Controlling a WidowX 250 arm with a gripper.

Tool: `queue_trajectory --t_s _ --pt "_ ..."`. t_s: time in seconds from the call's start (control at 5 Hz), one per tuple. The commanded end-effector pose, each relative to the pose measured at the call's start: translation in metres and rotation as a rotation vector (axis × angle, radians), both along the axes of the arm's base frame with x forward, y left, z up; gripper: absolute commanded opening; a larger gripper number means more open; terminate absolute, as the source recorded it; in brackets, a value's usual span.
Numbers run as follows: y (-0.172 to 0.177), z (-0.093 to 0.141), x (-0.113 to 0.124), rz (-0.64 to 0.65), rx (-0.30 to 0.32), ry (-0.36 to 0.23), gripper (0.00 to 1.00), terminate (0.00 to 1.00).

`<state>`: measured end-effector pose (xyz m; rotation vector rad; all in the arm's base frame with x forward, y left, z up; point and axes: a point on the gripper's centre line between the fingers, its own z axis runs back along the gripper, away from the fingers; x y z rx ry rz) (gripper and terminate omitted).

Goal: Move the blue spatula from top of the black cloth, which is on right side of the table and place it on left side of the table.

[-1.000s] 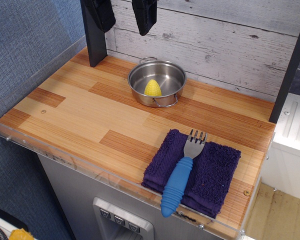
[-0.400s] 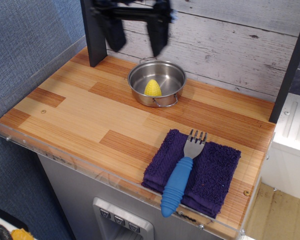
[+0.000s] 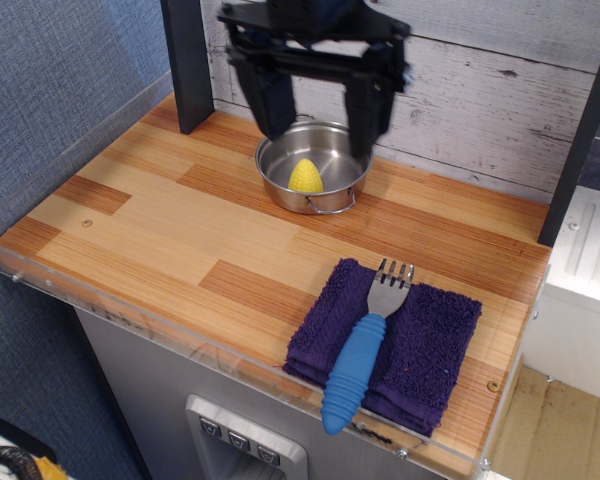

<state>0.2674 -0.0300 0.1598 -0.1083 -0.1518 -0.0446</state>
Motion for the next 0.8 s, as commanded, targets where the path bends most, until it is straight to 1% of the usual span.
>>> queue_trajectory --t_s 0.0,0.2,0.4,0.6 --pt "-0.028 -0.013 -0.021 -0.024 0.026 0.009 1.00 0.00" --pt "-0.040 -0.027 -0.016 -0.010 0.053 0.017 1.00 0.00" --pt "-0.045 -0.037 0.007 0.002 0.086 0.004 1.00 0.00" --pt "-0.047 -0.049 0.028 0.005 0.107 0.008 1.00 0.00"
